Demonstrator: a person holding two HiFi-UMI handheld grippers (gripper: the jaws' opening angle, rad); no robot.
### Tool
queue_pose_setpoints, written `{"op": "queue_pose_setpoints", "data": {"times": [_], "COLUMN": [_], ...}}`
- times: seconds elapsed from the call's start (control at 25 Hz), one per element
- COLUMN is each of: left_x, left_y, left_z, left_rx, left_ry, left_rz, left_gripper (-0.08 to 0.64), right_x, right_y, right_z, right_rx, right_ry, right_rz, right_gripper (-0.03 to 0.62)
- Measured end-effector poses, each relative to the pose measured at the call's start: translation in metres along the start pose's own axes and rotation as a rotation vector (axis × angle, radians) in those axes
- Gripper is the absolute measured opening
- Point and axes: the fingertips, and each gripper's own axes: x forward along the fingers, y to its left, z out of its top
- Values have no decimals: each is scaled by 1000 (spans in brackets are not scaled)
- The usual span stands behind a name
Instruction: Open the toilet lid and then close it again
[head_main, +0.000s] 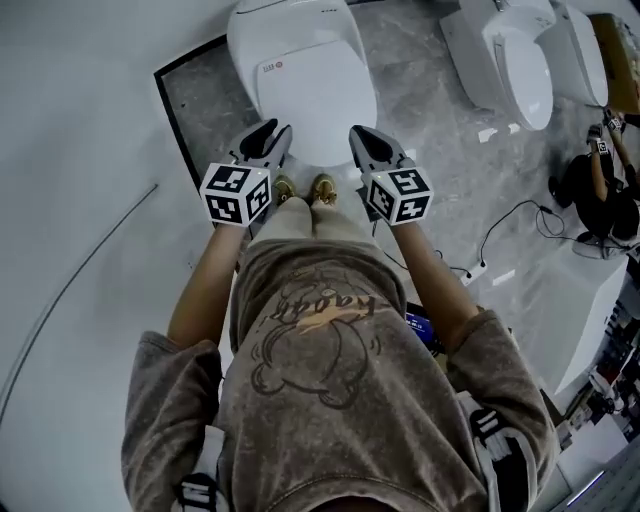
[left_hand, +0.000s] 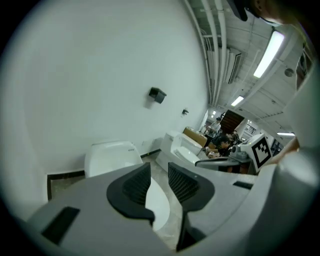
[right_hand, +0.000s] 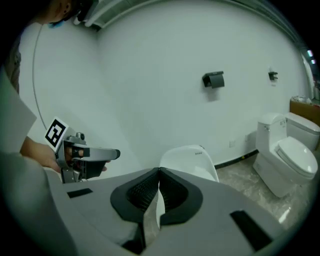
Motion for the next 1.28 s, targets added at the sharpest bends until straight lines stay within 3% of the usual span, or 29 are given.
{"op": "queue_pose_setpoints", "data": {"times": [0.16,0.28,0.36,0.52,0.96,1.28], "left_x": [-43,-72,-90,-109,-99,-101], "left_y": [-25,-36,-39,-39,-21,-24], "left_z": [71,100,108,109,79,89], "left_rx": [57,93,111,117,84,104], "left_ry": [-129,-211,-259,-310,-353,-338], "left_rz": [-19,-10,8,60,83,108], "left_gripper": [115,113,73,9,9,9], "right_x": [-35,-60,-72,-86,-66,-74], "right_y": [33,44,52,59,47,41], "right_z": [62,96,111,121,98,106], "right_rx": [-97,-127,-141,-193,-189,-190], "right_ry": [-109,-206,-266,-326,-330,-320], "right_rz": [40,33,31,33,30,14], "right_gripper": [26,26,26,26,26,26]}}
